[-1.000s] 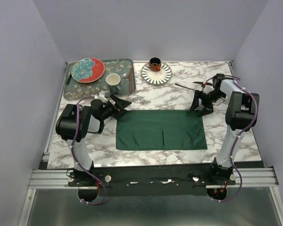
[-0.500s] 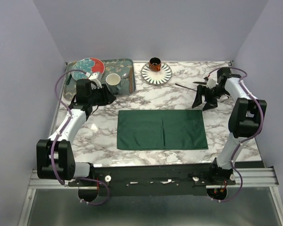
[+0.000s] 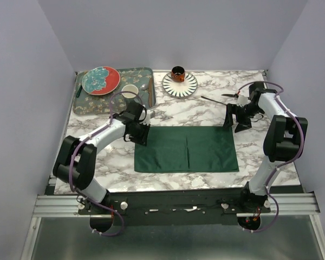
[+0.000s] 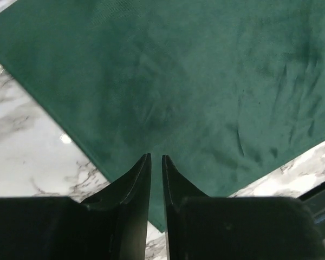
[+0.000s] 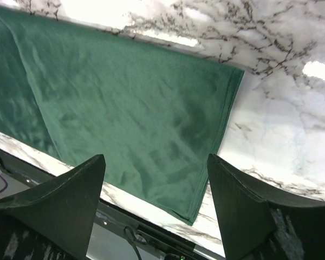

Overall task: Fold the napkin into a case and place the utensils inside
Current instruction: Smooth out the rectangle-folded napkin at the center of the board, then pick up the rectangle-folded napkin at the center of the board.

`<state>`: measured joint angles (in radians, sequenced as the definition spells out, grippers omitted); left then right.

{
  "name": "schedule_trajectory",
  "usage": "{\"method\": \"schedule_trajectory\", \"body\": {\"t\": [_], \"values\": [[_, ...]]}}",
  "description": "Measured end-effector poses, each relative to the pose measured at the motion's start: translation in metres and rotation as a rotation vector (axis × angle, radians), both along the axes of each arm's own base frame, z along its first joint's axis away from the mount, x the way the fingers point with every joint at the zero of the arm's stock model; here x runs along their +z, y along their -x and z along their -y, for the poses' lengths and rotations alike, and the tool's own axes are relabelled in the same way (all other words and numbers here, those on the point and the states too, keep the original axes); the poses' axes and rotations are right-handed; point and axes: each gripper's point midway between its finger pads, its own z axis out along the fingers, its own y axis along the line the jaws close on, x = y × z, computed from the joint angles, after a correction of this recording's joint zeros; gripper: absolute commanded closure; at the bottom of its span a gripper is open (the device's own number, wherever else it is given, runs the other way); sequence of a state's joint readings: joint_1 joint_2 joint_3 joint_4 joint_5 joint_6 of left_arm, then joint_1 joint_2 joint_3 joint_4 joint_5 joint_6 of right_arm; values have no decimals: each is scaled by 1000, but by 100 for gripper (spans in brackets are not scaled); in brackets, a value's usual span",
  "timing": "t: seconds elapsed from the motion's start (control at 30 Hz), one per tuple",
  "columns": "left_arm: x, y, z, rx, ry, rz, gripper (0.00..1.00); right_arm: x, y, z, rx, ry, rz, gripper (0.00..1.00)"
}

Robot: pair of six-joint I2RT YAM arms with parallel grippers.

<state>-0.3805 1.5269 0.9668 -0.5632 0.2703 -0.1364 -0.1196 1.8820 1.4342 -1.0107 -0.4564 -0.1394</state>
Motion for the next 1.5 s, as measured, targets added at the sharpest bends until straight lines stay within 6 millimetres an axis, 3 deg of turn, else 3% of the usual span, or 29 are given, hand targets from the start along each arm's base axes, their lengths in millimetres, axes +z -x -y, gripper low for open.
{"method": "schedule_trajectory", "body": {"t": [0.17, 0.27, 0.53, 0.67, 0.7, 0.83, 1.0, 1.1, 1.3, 1.5], "values": [[-20, -4, 17, -104, -86, -20, 86, 0, 7, 0, 18, 2, -5, 16], [-42, -7, 11, -134, -158, -57, 88, 0, 7, 0, 18, 1, -7, 16], [-42, -31, -13, -228, -308, 30, 91, 0, 8, 0, 24, 2, -8, 16], [-40, -44, -37, -229, -365, 56, 83, 0, 9, 0, 26, 1, -9, 16], [-40, -47, -42, -223, -369, 56, 76, -1, 10, 0, 26, 1, -12, 16], [-32, -51, -58, -180, -328, 39, 63, -1, 15, -1, 26, -1, -19, 16], [0, -59, -81, 3, -239, 73, 60, 2, 20, -2, 26, -7, -17, 16], [6, -60, -89, 88, -218, 73, 59, 3, 21, -3, 26, -9, -17, 16], [-18, -46, -92, 179, -209, -26, 57, -4, 33, -5, 24, -19, -54, 16], [-34, -46, -91, 213, -206, -71, 56, -9, 40, -7, 24, -27, -76, 16]]}}
